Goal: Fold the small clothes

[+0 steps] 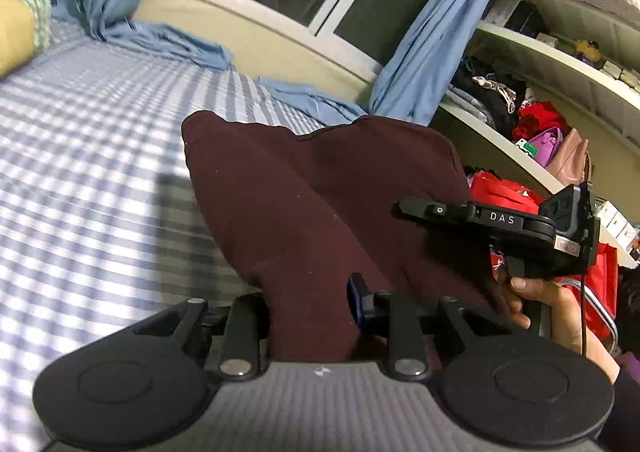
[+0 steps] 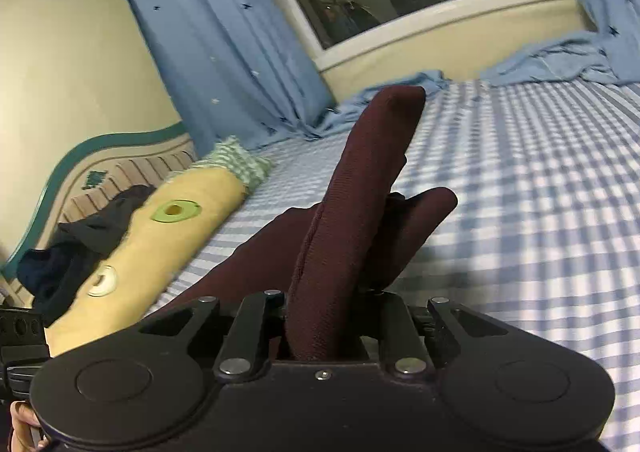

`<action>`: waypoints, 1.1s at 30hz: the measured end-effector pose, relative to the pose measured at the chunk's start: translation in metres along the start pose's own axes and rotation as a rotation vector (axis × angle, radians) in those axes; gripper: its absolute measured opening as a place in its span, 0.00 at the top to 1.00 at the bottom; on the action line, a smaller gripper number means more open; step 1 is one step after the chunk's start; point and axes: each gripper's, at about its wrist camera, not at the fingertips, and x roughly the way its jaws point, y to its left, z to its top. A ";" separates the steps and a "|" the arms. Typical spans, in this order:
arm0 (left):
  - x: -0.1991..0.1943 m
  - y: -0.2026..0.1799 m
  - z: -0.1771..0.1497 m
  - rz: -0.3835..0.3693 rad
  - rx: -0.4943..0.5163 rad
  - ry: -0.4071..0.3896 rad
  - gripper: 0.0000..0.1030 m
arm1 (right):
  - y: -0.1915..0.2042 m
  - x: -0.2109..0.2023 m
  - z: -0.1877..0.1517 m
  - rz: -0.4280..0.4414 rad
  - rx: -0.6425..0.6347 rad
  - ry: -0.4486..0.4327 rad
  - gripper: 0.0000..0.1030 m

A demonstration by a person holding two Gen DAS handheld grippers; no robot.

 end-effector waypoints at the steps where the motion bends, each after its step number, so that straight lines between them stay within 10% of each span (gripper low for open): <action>1: -0.012 0.004 0.000 0.008 0.001 -0.003 0.72 | 0.009 0.000 -0.001 0.009 0.002 0.000 0.82; 10: -0.077 0.061 -0.036 0.063 -0.052 0.019 0.72 | 0.073 0.037 -0.053 0.067 0.076 0.049 0.82; 19: -0.073 0.097 -0.095 0.113 -0.066 0.064 0.63 | 0.057 0.063 -0.127 0.029 0.204 0.101 0.82; 25: -0.078 0.114 -0.113 0.178 -0.103 0.072 0.22 | 0.010 0.061 -0.151 0.010 0.374 0.143 0.41; 33: -0.145 0.119 -0.122 0.288 -0.086 0.046 0.15 | 0.000 -0.010 -0.191 0.150 0.431 0.161 0.31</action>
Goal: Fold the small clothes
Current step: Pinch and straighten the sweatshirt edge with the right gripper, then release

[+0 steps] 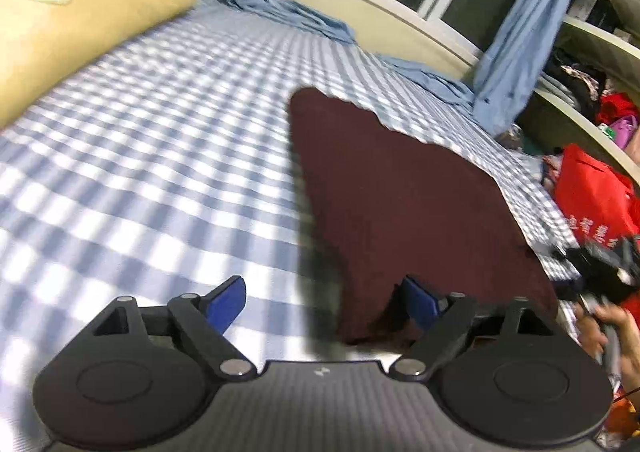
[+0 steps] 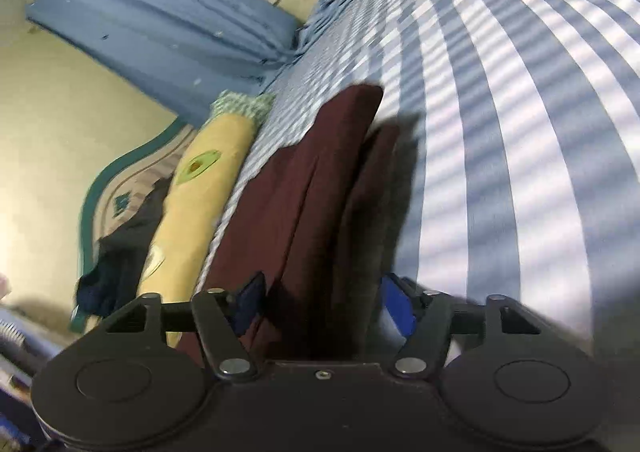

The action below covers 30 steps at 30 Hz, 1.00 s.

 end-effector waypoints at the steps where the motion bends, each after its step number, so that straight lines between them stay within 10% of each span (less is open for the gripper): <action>1: -0.008 -0.001 0.002 0.018 0.007 -0.013 0.15 | 0.002 -0.008 -0.008 0.006 -0.010 0.002 0.30; 11: 0.002 -0.035 0.028 0.136 0.059 -0.063 0.14 | 0.024 -0.035 -0.064 0.032 -0.052 -0.051 0.25; 17: 0.035 -0.029 0.002 0.259 0.134 0.027 0.02 | 0.039 -0.034 -0.068 -0.027 -0.180 0.004 0.73; 30: -0.012 -0.032 0.005 0.235 0.104 -0.080 0.01 | 0.038 -0.076 -0.066 -0.057 -0.139 -0.061 0.56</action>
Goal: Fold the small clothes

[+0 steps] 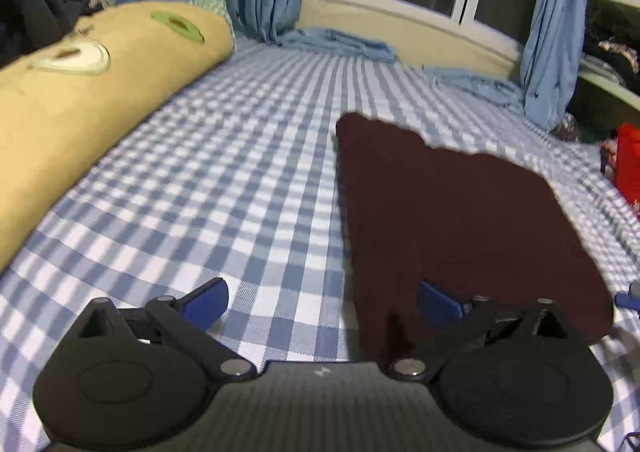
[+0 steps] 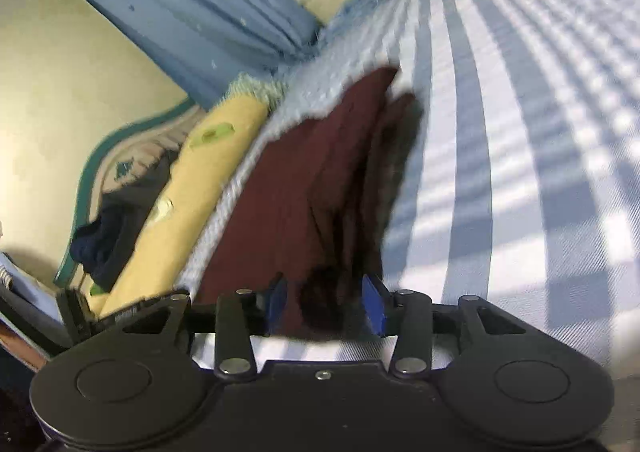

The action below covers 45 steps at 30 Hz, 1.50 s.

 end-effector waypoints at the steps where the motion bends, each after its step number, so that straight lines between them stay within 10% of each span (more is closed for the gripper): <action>1: -0.006 -0.002 0.001 0.002 -0.002 -0.010 0.01 | 0.005 -0.006 0.004 0.014 -0.012 -0.022 0.56; 7: -0.021 -0.024 0.009 -0.039 -0.002 -0.007 0.01 | 0.044 0.013 0.019 0.105 -0.128 -0.039 0.41; 18: -0.036 -0.058 0.002 -0.050 0.111 -0.009 0.01 | 0.043 0.052 0.020 -0.033 -0.159 0.120 0.41; 24: -0.043 -0.064 0.000 -0.089 0.098 -0.020 0.01 | 0.056 0.056 0.073 0.029 -0.233 -0.007 0.18; 31: -0.051 -0.063 -0.007 -0.065 0.114 -0.018 0.01 | 0.003 0.124 0.077 -0.089 -0.267 0.092 0.22; 45: -0.055 -0.062 -0.003 -0.052 0.115 -0.019 0.01 | 0.023 0.146 0.138 0.006 -0.223 -0.008 0.20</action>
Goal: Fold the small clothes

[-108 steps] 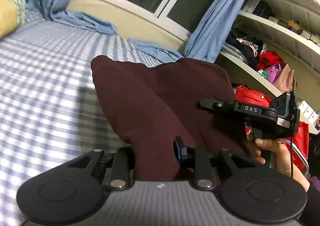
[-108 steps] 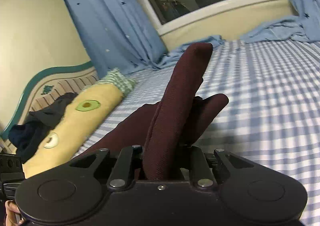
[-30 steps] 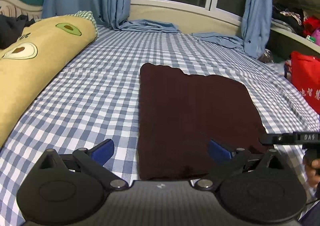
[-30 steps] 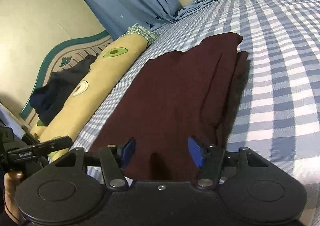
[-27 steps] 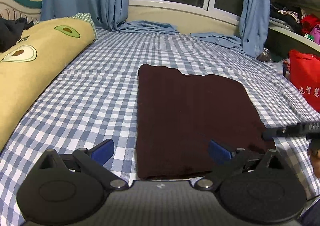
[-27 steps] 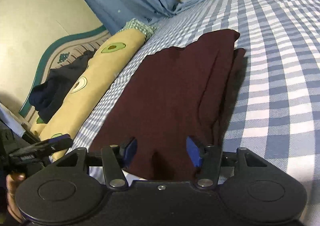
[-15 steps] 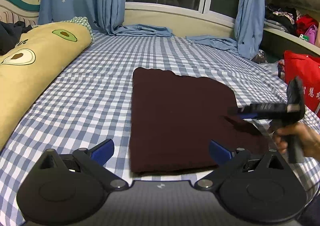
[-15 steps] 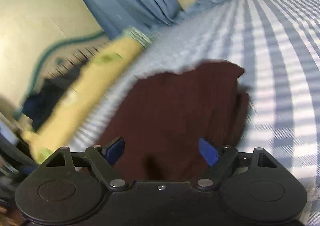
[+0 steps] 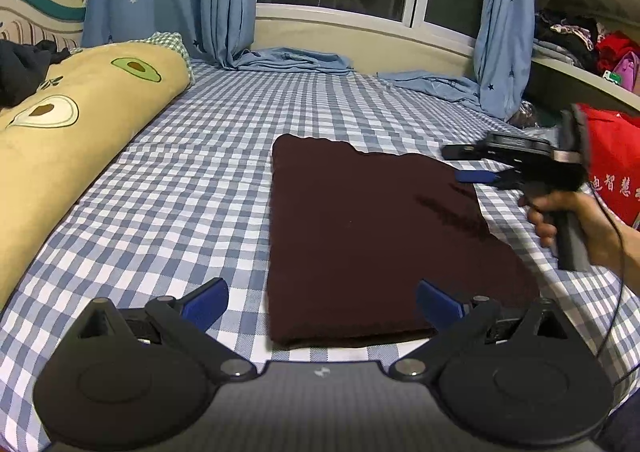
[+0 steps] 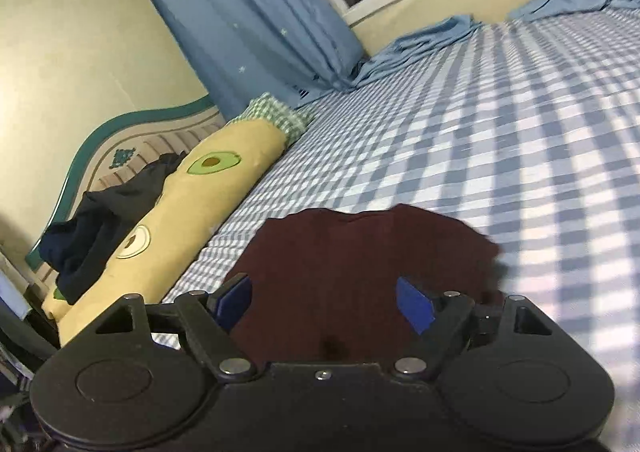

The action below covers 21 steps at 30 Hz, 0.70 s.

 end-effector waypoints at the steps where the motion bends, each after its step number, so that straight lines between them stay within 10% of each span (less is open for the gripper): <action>1: 0.000 0.000 0.000 0.005 0.002 0.001 0.01 | 0.002 0.010 0.002 0.004 -0.010 0.014 0.21; 11: -0.003 -0.004 0.003 0.017 -0.001 0.006 0.01 | -0.006 0.035 -0.007 -0.096 -0.035 0.089 0.21; 15: -0.002 -0.008 0.003 0.017 0.010 0.008 0.01 | 0.024 -0.005 -0.014 -0.148 -0.073 0.019 0.01; 21: -0.001 -0.017 0.002 0.039 0.050 0.017 0.01 | 0.052 -0.085 -0.037 -0.151 -0.133 -0.056 0.01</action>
